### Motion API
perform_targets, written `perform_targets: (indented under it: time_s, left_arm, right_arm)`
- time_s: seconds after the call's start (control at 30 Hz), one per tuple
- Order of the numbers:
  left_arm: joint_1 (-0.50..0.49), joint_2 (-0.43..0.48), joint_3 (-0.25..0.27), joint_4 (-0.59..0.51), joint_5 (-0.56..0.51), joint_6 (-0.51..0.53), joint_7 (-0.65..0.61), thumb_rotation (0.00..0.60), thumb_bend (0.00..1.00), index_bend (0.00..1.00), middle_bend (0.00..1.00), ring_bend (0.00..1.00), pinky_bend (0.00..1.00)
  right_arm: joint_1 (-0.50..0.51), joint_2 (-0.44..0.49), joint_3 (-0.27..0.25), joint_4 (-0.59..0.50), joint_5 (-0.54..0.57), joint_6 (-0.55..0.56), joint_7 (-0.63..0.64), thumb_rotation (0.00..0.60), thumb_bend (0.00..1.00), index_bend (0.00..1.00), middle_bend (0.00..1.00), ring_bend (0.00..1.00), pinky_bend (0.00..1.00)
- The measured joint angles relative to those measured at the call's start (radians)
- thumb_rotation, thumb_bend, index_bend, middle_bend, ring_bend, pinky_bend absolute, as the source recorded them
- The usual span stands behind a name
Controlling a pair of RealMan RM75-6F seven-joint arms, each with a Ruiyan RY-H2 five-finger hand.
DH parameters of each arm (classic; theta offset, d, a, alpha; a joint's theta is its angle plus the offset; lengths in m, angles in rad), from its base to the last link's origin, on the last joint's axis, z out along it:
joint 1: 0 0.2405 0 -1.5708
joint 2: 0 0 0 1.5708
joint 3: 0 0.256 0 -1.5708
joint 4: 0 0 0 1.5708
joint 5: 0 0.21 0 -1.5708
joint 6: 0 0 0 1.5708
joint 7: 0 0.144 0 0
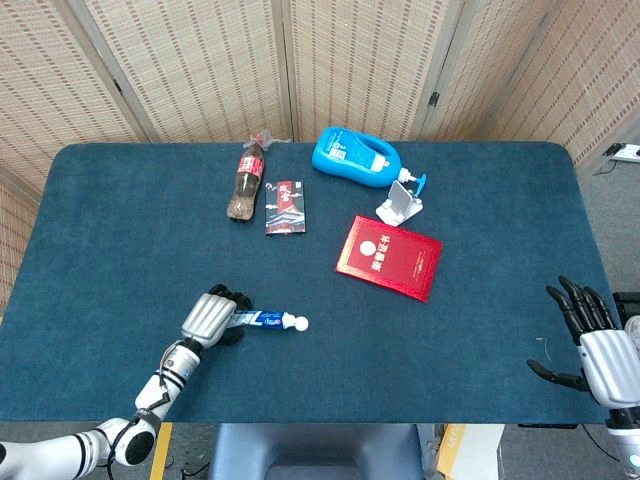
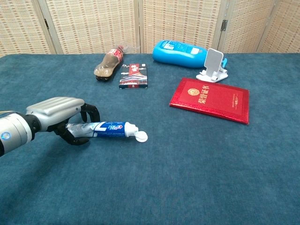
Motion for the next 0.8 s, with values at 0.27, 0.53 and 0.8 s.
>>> perform_targets:
  time_s: [0.27, 0.53, 0.8]
  left_arm:
    - [-0.016, 0.000, -0.010, -0.003, -0.012, -0.014, -0.034, 0.600, 0.38, 0.41, 0.40, 0.38, 0.24]
    - [-0.030, -0.004, -0.016, 0.008, -0.036, -0.033, -0.056, 0.600, 0.43, 0.49, 0.48, 0.46, 0.27]
    - [-0.036, -0.015, -0.006, 0.052, -0.009, -0.029, -0.096, 0.600, 0.50, 0.65, 0.65, 0.61, 0.41]
  right_arm:
    - [-0.004, 0.001, 0.000, -0.001, 0.002, 0.003, 0.000, 0.563, 0.00, 0.00, 0.00, 0.00, 0.00]
    - [-0.006, 0.001, 0.001, 0.002, 0.004, 0.005, 0.005, 0.562, 0.00, 0.00, 0.00, 0.00, 0.00]
    - [-0.008, 0.000, 0.004, 0.005, 0.001, 0.013, 0.009, 0.563, 0.00, 0.00, 0.00, 0.00, 0.00]
